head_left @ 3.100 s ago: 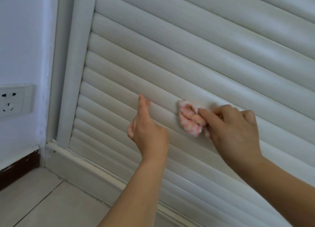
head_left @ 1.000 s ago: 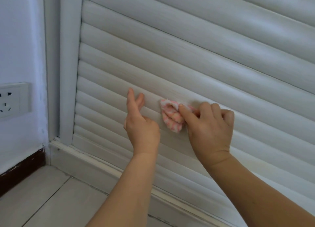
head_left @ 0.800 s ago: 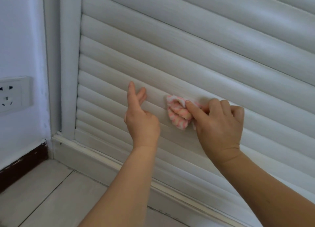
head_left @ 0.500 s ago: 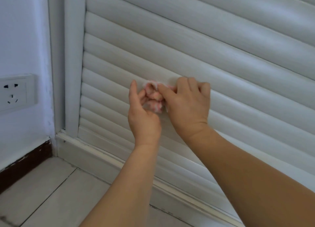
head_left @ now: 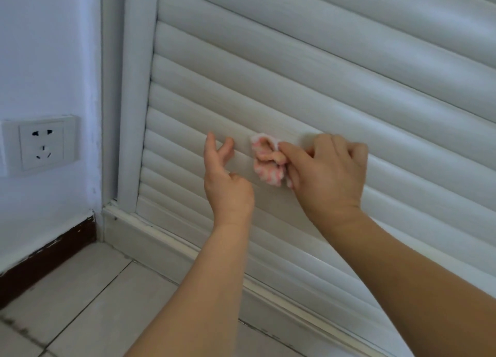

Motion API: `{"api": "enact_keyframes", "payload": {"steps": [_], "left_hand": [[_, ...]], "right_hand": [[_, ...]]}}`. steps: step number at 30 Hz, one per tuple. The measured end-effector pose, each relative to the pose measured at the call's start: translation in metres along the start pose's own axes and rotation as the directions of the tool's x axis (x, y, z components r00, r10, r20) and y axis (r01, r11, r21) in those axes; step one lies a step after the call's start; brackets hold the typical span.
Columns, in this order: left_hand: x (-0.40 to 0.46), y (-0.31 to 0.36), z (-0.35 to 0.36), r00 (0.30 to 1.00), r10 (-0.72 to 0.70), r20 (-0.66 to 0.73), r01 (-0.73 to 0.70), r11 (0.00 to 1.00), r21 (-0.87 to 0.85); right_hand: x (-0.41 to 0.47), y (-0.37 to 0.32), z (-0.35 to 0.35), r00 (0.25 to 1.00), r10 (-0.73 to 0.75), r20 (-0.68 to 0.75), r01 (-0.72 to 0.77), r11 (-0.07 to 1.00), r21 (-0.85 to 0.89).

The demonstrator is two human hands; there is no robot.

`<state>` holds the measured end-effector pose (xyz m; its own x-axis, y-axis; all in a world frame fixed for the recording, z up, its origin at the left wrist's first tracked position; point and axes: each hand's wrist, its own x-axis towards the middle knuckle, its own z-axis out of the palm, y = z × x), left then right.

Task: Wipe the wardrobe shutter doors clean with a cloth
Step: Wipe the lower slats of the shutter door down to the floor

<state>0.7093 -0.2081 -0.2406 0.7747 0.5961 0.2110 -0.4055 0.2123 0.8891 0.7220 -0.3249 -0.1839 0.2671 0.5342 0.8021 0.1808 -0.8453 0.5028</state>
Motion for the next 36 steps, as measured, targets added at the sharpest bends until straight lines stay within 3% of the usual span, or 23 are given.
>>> {"api": "enact_keyframes", "payload": {"steps": [7,11,15,23,31,36], "left_hand": [[0.013,-0.003,-0.007,0.98,-0.162,-0.116,0.129,0.961,-0.246],[0.01,-0.008,-0.004,0.969,-0.19,-0.16,0.142,0.951,-0.273],[0.008,-0.007,-0.002,0.976,-0.189,-0.109,0.131,0.908,-0.398],[0.003,-0.022,-0.001,0.992,-0.08,-0.102,0.082,0.997,0.011],[0.003,-0.027,-0.001,0.995,-0.043,-0.091,0.05,0.996,0.074],[0.004,-0.029,-0.004,0.996,-0.03,-0.085,0.039,0.993,0.114]], "right_hand": [[0.06,-0.062,0.019,0.999,-0.008,0.034,0.005,0.996,0.087],[0.046,-0.062,0.019,0.999,-0.017,0.037,0.01,0.987,0.161],[0.01,-0.051,0.022,0.985,-0.095,0.144,0.087,0.995,0.058],[-0.032,-0.006,0.003,0.987,-0.066,0.146,0.063,0.998,0.026],[-0.083,0.051,-0.027,0.976,-0.014,0.217,0.022,0.999,-0.034],[-0.1,0.068,-0.037,0.989,0.024,0.144,-0.018,0.999,-0.038]]}}
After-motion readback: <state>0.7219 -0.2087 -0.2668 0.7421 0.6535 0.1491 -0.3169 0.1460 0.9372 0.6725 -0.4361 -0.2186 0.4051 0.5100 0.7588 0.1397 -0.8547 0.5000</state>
